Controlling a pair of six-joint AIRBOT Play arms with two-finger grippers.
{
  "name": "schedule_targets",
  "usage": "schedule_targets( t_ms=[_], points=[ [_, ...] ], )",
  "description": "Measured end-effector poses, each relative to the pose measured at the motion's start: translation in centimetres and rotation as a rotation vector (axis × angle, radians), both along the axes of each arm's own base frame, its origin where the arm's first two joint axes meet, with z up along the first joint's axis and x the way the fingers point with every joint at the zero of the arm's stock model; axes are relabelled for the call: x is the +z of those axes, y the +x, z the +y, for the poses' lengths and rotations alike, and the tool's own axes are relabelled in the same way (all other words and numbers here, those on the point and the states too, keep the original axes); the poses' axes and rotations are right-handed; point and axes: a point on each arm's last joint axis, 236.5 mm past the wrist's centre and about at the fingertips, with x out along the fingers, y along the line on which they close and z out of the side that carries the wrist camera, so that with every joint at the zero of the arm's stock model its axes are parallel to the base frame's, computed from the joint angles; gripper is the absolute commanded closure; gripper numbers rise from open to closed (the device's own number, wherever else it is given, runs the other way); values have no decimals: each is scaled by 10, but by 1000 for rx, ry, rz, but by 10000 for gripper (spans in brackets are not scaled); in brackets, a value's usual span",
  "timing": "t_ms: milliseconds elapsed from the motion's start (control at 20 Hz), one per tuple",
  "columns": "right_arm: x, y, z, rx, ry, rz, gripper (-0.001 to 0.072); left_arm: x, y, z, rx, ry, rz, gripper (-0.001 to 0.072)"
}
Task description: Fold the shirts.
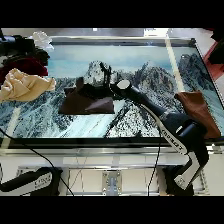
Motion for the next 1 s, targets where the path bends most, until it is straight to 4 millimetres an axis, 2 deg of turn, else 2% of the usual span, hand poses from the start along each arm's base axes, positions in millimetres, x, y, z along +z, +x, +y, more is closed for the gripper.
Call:
schedule_targets(
  t_ms=[100,200,300,400,550,650,700,800,900,1000],
  points=[
    [1,7,5,-26,52,6,124,1,-1,3,5,3,-1,697],
    [7,24,-9,-50,87,0,125,2,-1,5,7,7,-4,697],
    [3,52,-47,-76,74,-2,125,1,-2,5,5,12,1,697],
    [-15,69,-98,-78,5,58,123,0,-3,6,3,19,9,697],
    [-70,67,-177,-60,-219,204,120,0,-4,5,0,19,11,696],
    [-99,60,-211,-54,-334,274,109,2,-2,1,-11,0,-2,696],
    [-108,59,-221,-61,-366,293,81,3,-1,-2,-17,-10,-11,696],
    [-130,56,-231,-55,-411,331,80,7,2,-7,-31,-33,-30,696],
    [-147,51,-229,-39,-416,367,81,9,3,-10,-40,-42,-42,696],
    [-156,48,-216,-17,-371,384,80,11,4,-12,-50,-42,-47,696]
  ],
)
